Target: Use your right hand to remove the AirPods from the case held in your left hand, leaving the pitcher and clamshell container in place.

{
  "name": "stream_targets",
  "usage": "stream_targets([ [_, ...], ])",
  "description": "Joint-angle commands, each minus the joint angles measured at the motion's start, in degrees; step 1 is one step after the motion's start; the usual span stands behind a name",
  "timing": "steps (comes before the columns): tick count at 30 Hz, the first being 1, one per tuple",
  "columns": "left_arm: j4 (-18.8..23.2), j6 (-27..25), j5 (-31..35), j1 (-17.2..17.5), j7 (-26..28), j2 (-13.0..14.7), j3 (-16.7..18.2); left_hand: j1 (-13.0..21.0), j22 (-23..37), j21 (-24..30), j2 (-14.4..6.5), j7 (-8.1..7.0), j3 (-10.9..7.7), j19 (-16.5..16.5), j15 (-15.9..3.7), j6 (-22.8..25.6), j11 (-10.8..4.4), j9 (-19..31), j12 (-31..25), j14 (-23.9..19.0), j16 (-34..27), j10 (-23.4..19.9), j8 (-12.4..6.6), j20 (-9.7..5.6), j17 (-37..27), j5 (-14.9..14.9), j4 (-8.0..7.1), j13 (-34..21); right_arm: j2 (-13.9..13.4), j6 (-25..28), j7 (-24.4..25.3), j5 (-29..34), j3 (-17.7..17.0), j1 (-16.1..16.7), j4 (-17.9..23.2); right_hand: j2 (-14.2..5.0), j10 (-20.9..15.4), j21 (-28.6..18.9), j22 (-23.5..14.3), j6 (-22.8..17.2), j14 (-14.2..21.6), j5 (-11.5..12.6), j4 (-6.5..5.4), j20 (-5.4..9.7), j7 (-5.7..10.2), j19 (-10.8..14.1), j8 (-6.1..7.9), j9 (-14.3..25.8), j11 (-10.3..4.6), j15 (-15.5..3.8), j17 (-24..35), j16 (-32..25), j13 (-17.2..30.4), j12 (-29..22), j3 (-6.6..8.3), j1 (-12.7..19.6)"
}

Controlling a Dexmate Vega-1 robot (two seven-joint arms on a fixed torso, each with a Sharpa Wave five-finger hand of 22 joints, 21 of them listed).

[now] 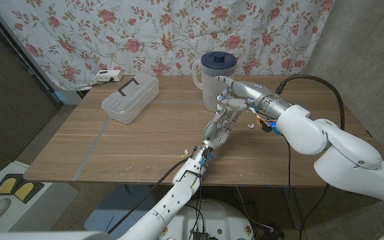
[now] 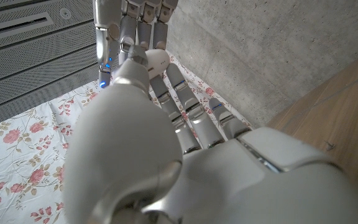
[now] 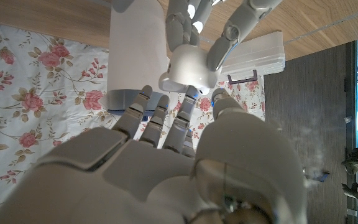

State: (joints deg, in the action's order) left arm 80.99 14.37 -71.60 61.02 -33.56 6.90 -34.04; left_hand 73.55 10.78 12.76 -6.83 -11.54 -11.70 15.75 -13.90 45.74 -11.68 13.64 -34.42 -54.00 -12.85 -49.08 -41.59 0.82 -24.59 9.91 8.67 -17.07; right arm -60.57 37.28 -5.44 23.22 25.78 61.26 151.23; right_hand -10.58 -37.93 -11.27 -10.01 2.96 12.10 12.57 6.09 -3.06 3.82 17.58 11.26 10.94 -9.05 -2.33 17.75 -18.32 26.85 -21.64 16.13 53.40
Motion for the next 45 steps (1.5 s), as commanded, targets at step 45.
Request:
stream_targets([
  [45, 0.64, 0.26, -0.47, 0.73, -1.1, -0.03, -0.44, -0.17, 0.3, 0.09, -2.27, 1.84, -0.99, -0.1, 0.12, 1.88, 0.03, 0.08, 0.1, 0.26, -0.4, -0.2, -0.05, 0.02, -0.31, 0.32, -0.46, -19.48, 1.3, -1.63, 7.09, 2.02, -1.44, 5.22, -0.25, 0.27, -0.21, -1.21, -0.31, -6.25, 6.2, -1.2, 3.04, 2.94, 2.81, 3.0, 0.66, 0.29, -2.69, -8.55, 6.2, -4.59, 15.41, -14.5, 1.87, 8.82],
])
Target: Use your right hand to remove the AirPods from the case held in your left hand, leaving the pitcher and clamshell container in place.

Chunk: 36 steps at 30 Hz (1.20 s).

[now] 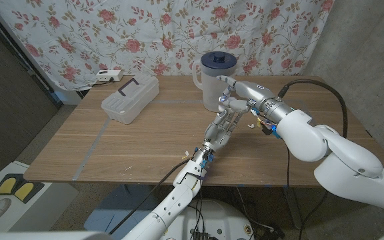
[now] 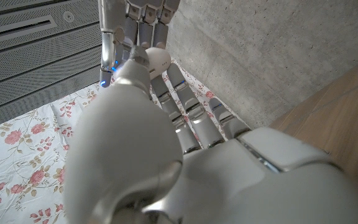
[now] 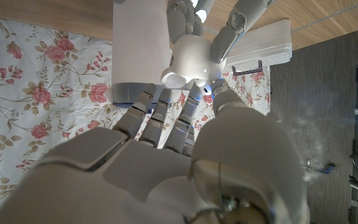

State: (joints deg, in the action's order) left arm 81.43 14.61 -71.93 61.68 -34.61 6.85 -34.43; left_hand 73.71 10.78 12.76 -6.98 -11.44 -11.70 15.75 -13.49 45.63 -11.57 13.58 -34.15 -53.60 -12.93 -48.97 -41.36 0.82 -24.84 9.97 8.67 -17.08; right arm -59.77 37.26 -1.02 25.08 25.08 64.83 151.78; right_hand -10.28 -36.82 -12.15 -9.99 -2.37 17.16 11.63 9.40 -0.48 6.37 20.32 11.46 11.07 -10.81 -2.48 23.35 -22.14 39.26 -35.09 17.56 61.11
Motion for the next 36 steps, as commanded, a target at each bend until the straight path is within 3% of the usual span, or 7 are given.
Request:
stream_targets([
  [1, -0.08, 0.04, -0.25, -0.08, -0.56, -0.1, -0.06, -0.33, 0.29, 0.08, -2.17, 1.81, -1.01, -0.11, -0.29, 1.9, -0.07, 0.18, -0.11, -0.09, -0.28, -0.26, -0.27, 0.04, -0.03, 0.27, -0.49, -19.41, 0.6, -1.76, 3.11, 0.22, -0.85, 1.89, -0.86, 0.12, -1.26, -0.34, -0.33, -1.18, 1.47, -0.33, -0.26, 0.47, 0.27, 0.32, 0.52, 0.17, -0.97, -8.52, 0.71, -0.95, 3.2, -1.22, 0.37, 1.21],
  [10, -0.07, -0.31, -0.14, -0.33, -0.35, 0.03, -0.18, -0.31, 0.29, 0.1, -2.08, 1.69, -1.0, -0.07, -0.35, 2.2, -0.06, 0.12, -0.15, -0.19, -0.36, -0.37, -0.34, -0.05, -0.05, 0.25, -0.42, -19.45, 1.71, -5.5, 8.11, -0.51, -2.69, 4.55, -2.4, 1.01, -4.67, -0.54, -0.37, -4.47, 2.78, -1.16, -0.42, 1.4, 0.99, 1.11, 1.04, 0.19, -1.08, -9.71, 1.96, -2.09, 3.37, -3.44, -0.5, 2.23],
  [29, -0.48, -0.79, -0.26, -0.73, -0.3, -0.1, -0.22, -0.42, 0.29, 0.1, -2.01, 1.57, -1.02, -0.06, -0.33, 2.18, -0.05, 0.17, -0.09, -0.24, -0.36, -0.51, -0.32, -0.12, 0.02, 0.23, -0.4, -19.48, 3.58, -9.22, 13.8, -0.66, -4.46, 6.84, -3.83, 1.59, -5.49, -0.32, -0.44, -7.1, 2.72, -1.49, -0.39, 1.59, 1.73, 0.61, 1.37, 0.23, -1.5, -9.94, 2.52, -2.23, 1.98, -3.39, -1.21, 3.08],
  [36, -0.71, -0.69, -0.26, -0.7, -0.19, -0.19, -0.09, -0.36, 0.29, 0.08, -2.02, 1.59, -1.05, -0.07, -0.36, 2.1, -0.02, 0.26, -0.04, -0.22, -0.35, -0.6, -0.33, -0.06, 0.06, 0.23, -0.35, -19.41, 3.9, -9.21, 13.68, -0.76, -4.3, 6.49, -4.35, 1.76, -5.9, -0.37, -0.47, -7.38, 2.92, -1.53, -0.51, 1.36, 1.64, 0.73, 1.08, 0.25, -1.48, -9.95, 2.56, -2.26, 1.27, -3.37, -1.65, 3.29],
])
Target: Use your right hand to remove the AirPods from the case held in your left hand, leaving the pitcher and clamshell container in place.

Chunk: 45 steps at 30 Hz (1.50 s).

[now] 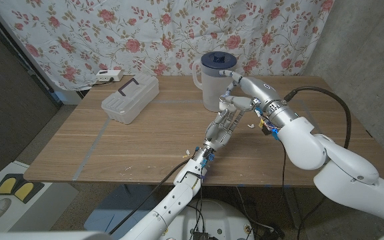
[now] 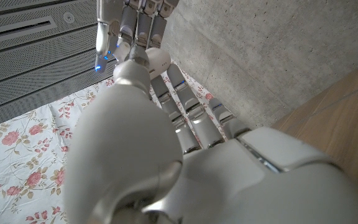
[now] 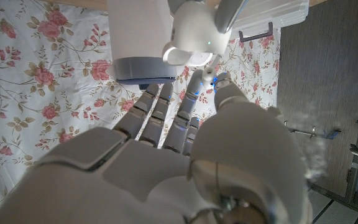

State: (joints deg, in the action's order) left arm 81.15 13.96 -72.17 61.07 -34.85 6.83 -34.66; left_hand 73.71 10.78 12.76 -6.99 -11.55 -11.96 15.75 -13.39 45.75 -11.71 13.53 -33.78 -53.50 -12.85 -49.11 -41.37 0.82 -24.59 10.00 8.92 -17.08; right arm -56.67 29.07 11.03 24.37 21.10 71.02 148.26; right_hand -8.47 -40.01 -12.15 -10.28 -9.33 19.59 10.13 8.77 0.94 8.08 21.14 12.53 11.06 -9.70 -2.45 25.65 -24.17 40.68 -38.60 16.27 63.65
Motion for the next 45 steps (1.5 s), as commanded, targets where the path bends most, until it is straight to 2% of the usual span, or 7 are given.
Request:
stream_targets([
  [1, -0.64, -0.22, -0.24, -0.14, -0.16, -0.23, 0.17, -0.35, 0.29, 0.08, -2.0, 1.63, -0.81, -0.09, -0.45, 1.91, 0.1, 0.36, -0.42, -0.32, -0.42, -0.45, -0.31, -0.07, -0.19, 0.21, -0.58, -19.45, 0.92, -1.32, 1.73, -0.23, -0.36, 0.21, -1.06, -0.07, -2.7, -0.35, -0.18, -0.43, 0.49, -0.04, 0.1, -0.05, -0.08, -0.13, -0.02, 0.26, -2.6, -9.98, 0.27, -0.23, -0.21, 0.15, -0.39, 0.76],
  [19, -0.11, -0.38, -0.63, 0.28, -0.25, 0.29, 0.75, -0.5, 0.3, 0.09, -2.05, 1.72, -0.84, -0.06, -0.32, 2.05, -0.03, 0.33, -0.38, -0.3, -0.36, -0.33, -0.32, -0.1, -0.09, 0.21, -0.66, -19.54, 3.61, -0.44, 3.49, -1.9, -1.64, -0.9, -2.62, -0.33, -2.64, -0.29, -0.21, -0.74, 0.5, -0.02, -0.2, 0.05, 0.12, -0.35, -0.38, 0.29, -2.64, -10.0, 0.44, -0.22, -1.14, 0.39, -0.86, 0.95],
  [30, 0.73, -0.07, -0.74, 0.95, -0.12, 0.71, 1.0, -0.48, 0.3, 0.07, -2.07, 1.57, -0.85, -0.1, -0.42, 1.86, 0.08, 0.38, -0.33, -0.36, -0.41, -0.48, -0.26, -0.01, -0.09, 0.21, -0.63, -19.39, 5.77, 0.37, 2.81, -8.07, -4.9, -1.9, -4.51, -0.36, -2.6, -0.32, -0.22, -0.95, 0.5, -0.04, -0.29, 0.07, -0.05, -0.28, -0.4, 0.3, -2.63, -9.98, 0.47, -0.22, -1.35, 0.45, -1.0, 0.94],
  [36, 1.46, 0.34, -0.51, 1.3, 0.05, 1.03, 1.03, -0.48, 0.3, 0.07, -2.07, 1.55, -0.88, -0.1, -0.32, 1.93, -0.04, 0.39, -0.31, -0.33, -0.37, -0.39, -0.29, -0.02, -0.05, 0.21, -0.63, -19.46, 6.46, -0.86, 3.76, -10.06, -5.78, -2.28, -6.86, -0.33, -2.6, -0.32, -0.23, -0.98, 0.32, -0.04, -0.29, 0.18, 0.04, -0.29, -0.48, 0.31, -2.63, -10.01, 0.48, -0.12, -1.53, 0.48, -1.11, 1.0],
  [39, 2.1, 0.63, -0.42, 1.66, 0.3, 1.24, 1.09, -0.51, 0.3, 0.09, -2.04, 1.51, -0.87, -0.06, -0.38, 1.9, -0.04, 0.45, -0.33, -0.34, -0.35, -0.39, -0.32, -0.03, -0.02, 0.21, -0.63, -19.49, 6.31, -3.38, 4.17, -11.38, -6.51, -2.02, -8.55, -0.32, -2.54, -0.24, -0.23, -0.96, 0.02, -0.04, -0.27, 0.29, 0.22, -0.51, -0.57, 0.32, -2.64, -10.09, 0.46, 0.04, -1.69, 0.52, -1.17, 1.11],
  [45, 3.03, 0.7, -0.57, 2.13, 0.4, 1.75, 1.12, -0.45, 0.3, 0.08, -1.98, 1.61, -0.86, -0.07, -0.39, 1.91, -0.07, 0.41, -0.33, -0.44, -0.41, -0.4, -0.3, 0.0, -0.04, 0.21, -0.57, -19.49, 6.44, -5.74, 5.28, -12.08, -6.18, -2.31, -11.67, -0.3, -2.63, -0.06, -0.21, -0.94, -0.86, -0.05, -0.46, 0.3, 0.56, -1.0, -0.86, 0.35, -2.68, -10.02, 0.41, 0.55, -1.89, 0.32, -1.6, 1.1],
])
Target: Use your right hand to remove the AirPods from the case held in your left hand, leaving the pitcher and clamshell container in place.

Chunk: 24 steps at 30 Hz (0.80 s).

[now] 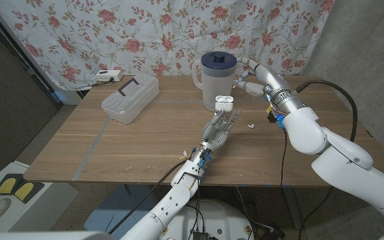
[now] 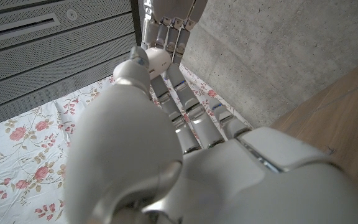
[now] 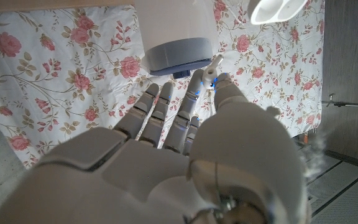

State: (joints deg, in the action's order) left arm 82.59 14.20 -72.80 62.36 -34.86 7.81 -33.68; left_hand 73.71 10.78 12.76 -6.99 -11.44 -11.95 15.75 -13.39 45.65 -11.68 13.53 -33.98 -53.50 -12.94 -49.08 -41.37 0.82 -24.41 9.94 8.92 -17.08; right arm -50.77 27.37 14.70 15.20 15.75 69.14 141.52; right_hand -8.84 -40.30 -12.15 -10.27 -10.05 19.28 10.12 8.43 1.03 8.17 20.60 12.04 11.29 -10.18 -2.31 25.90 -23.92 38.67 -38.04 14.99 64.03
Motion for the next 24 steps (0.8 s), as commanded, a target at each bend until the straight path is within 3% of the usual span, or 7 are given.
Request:
stream_targets([
  [1, 1.83, 0.56, 0.22, 0.94, 0.61, 0.94, 0.14, -0.46, 0.29, 0.08, -1.97, 1.5, -0.86, -0.07, -0.42, 2.04, -0.04, 0.38, -0.16, -0.41, -0.31, -0.47, -0.29, 0.01, -0.21, 0.26, -0.57, -19.52, 0.5, -4.48, 1.9, -2.78, -0.65, -0.45, -5.5, 0.02, -2.3, -0.05, -0.21, -0.21, -0.71, -0.03, -0.16, 0.22, 0.56, -0.49, -0.44, 0.13, -2.2, -10.18, 0.16, 0.4, 0.08, -0.27, -0.4, 0.73],
  [24, 4.73, 1.41, -0.38, 2.5, 0.99, 2.54, 0.51, -0.42, 0.3, 0.09, -1.94, 1.43, -0.84, -0.04, -0.43, 2.13, 0.0, 0.36, -0.1, -0.47, -0.37, -0.45, -0.3, -0.02, -0.21, 0.26, -0.53, -19.51, 2.82, -4.81, 3.79, -0.33, 5.09, -3.36, -15.38, -0.08, -2.41, -0.14, -0.14, -0.98, -1.16, 0.02, -0.36, -0.01, 0.56, -0.22, -0.54, 0.18, -2.23, -10.27, 0.04, 0.94, -0.55, -0.54, -1.08, 0.84],
])
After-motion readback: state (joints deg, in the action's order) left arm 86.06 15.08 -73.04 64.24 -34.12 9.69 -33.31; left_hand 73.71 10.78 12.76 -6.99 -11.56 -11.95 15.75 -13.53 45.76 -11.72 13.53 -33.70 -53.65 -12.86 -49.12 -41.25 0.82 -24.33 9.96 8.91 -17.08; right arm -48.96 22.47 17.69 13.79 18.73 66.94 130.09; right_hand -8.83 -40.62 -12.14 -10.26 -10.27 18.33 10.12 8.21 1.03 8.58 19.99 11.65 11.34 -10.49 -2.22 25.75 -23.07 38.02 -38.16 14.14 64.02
